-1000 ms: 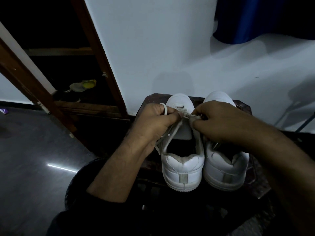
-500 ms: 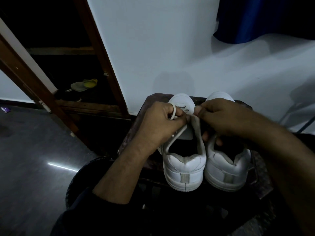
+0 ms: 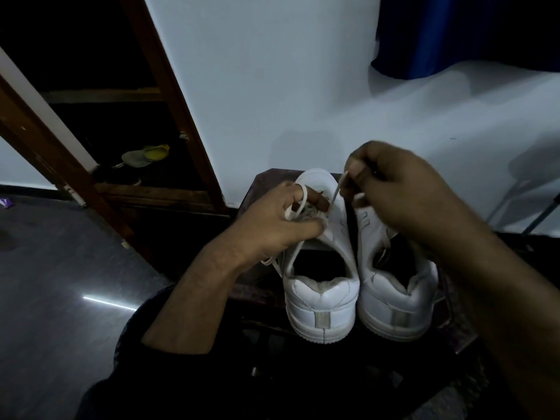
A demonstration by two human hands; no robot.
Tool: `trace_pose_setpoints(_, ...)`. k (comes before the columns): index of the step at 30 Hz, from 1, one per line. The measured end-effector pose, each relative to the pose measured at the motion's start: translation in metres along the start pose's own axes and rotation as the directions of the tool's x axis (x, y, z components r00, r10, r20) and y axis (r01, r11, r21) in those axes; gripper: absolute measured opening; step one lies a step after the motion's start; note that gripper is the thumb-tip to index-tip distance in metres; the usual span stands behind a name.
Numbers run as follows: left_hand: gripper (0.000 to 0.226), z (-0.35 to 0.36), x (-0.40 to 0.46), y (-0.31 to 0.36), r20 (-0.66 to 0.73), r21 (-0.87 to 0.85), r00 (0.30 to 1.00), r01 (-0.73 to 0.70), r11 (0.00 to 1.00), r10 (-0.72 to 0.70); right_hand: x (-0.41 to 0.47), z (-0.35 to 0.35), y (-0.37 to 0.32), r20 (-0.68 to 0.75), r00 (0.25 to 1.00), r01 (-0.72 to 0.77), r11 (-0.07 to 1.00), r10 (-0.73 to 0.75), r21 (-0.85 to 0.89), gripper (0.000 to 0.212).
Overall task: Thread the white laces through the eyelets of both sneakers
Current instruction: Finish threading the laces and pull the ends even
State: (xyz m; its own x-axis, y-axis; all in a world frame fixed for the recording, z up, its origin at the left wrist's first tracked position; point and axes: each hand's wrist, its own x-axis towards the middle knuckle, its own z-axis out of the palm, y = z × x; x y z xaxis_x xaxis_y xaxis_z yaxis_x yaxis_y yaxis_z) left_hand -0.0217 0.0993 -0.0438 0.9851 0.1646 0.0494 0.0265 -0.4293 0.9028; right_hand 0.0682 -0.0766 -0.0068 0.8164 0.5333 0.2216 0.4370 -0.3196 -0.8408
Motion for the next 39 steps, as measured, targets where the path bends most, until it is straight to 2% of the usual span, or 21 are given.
trace_pose_setpoints(1,0.026,-0.002,0.000,-0.001,0.016,-0.023,1.000,0.007,1.000,-0.007,0.000,-0.001,-0.004,-0.006,0.998,-0.054,0.970,0.057,0.237,0.022)
trace_pose_setpoints(3,0.036,-0.004,-0.001,-0.002,0.043,-0.063,0.999,0.018,0.998,-0.015,0.000,-0.004,-0.010,0.036,0.990,-0.134,0.807,0.139,0.574,0.025)
trace_pose_setpoints(5,0.041,-0.004,-0.002,-0.002,0.050,-0.065,0.999,0.018,0.998,-0.014,-0.001,-0.006,-0.014,0.039,0.987,-0.140,0.696,0.159,0.704,0.025)
trace_pose_setpoints(6,0.042,-0.005,-0.002,-0.003,0.046,-0.062,0.999,0.017,0.998,-0.015,-0.002,-0.008,-0.014,0.000,0.988,-0.111,0.720,0.153,0.685,0.024)
trace_pose_setpoints(7,0.044,-0.004,-0.002,-0.003,0.035,-0.059,0.999,0.015,0.998,-0.013,-0.002,-0.009,-0.012,-0.063,0.991,-0.058,0.815,0.116,0.576,0.022)
trace_pose_setpoints(9,0.050,-0.004,-0.002,-0.004,0.005,-0.046,1.000,0.010,0.999,-0.009,-0.001,-0.010,-0.007,-0.125,0.989,0.091,0.994,-0.083,0.058,0.020)
trace_pose_setpoints(11,0.056,-0.003,-0.002,-0.005,-0.005,-0.025,1.000,0.001,1.000,-0.001,-0.001,-0.006,-0.002,0.033,0.982,0.182,0.886,-0.186,-0.427,0.018)
trace_pose_setpoints(14,0.062,-0.002,-0.001,-0.007,-0.008,-0.011,0.999,-0.031,0.999,0.031,-0.003,0.009,0.004,0.271,0.959,0.242,0.728,-0.081,-0.641,0.020)
trace_pose_setpoints(16,0.062,-0.003,-0.001,-0.008,-0.017,0.003,0.999,-0.038,0.999,0.038,-0.002,0.011,0.006,0.289,0.951,0.276,0.722,-0.111,-0.634,0.019)
trace_pose_setpoints(19,0.061,-0.004,0.000,-0.009,-0.012,-0.003,0.999,-0.036,0.999,0.036,0.000,0.001,0.004,0.168,0.959,0.279,0.871,-0.229,-0.404,0.014)
trace_pose_setpoints(21,0.060,-0.005,0.000,-0.008,-0.009,0.003,0.999,-0.042,0.999,0.042,0.000,-0.002,-0.002,0.068,0.974,0.218,0.976,-0.218,0.010,0.019)
trace_pose_setpoints(23,0.064,-0.007,-0.001,-0.008,-0.028,0.032,0.998,-0.048,0.998,0.049,-0.001,-0.003,-0.010,0.042,0.986,0.122,0.869,-0.162,0.480,0.023)
trace_pose_setpoints(24,0.065,-0.007,-0.001,-0.007,-0.049,0.044,0.997,-0.058,0.997,0.060,-0.001,-0.004,-0.012,0.054,0.991,0.062,0.781,-0.121,0.622,0.024)
trace_pose_setpoints(25,0.066,-0.007,-0.001,-0.008,-0.070,0.054,0.995,-0.071,0.996,0.074,-0.002,-0.004,-0.013,0.051,0.995,0.032,0.746,-0.088,0.666,0.025)
trace_pose_setpoints(26,0.065,-0.008,-0.001,-0.008,-0.083,0.058,0.993,-0.083,0.995,0.088,-0.002,-0.006,-0.012,0.016,0.997,0.050,0.804,-0.074,0.592,0.025)
trace_pose_setpoints(28,0.064,-0.008,-0.001,-0.009,-0.098,0.036,0.990,-0.096,0.995,0.099,0.001,-0.007,-0.004,-0.080,0.986,0.156,0.982,-0.147,0.110,0.022)
trace_pose_setpoints(30,0.062,-0.008,-0.001,-0.011,-0.120,0.012,0.986,-0.112,0.994,0.112,0.000,-0.004,0.001,0.015,0.972,0.223,0.901,-0.234,-0.372,0.022)
trace_pose_setpoints(32,0.053,-0.007,0.000,-0.010,-0.158,0.018,0.975,-0.156,0.988,0.157,0.000,0.004,0.005,0.223,0.958,0.280,0.754,-0.179,-0.595,0.021)
trace_pose_setpoints(34,0.042,-0.005,0.000,-0.005,-0.183,0.048,0.958,-0.217,0.975,0.222,-0.001,0.010,0.006,0.320,0.941,0.303,0.699,-0.111,-0.648,0.017)
trace_pose_setpoints(36,0.035,-0.006,-0.002,0.000,-0.187,0.106,0.943,-0.260,0.960,0.276,0.001,0.007,0.006,0.285,0.944,0.312,0.722,-0.165,-0.618,0.015)
trace_pose_setpoints(39,0.028,-0.007,-0.004,0.003,-0.197,0.183,0.924,-0.294,0.938,0.328,0.002,-0.004,0.001,0.083,0.981,0.193,0.903,-0.175,-0.384,0.023)
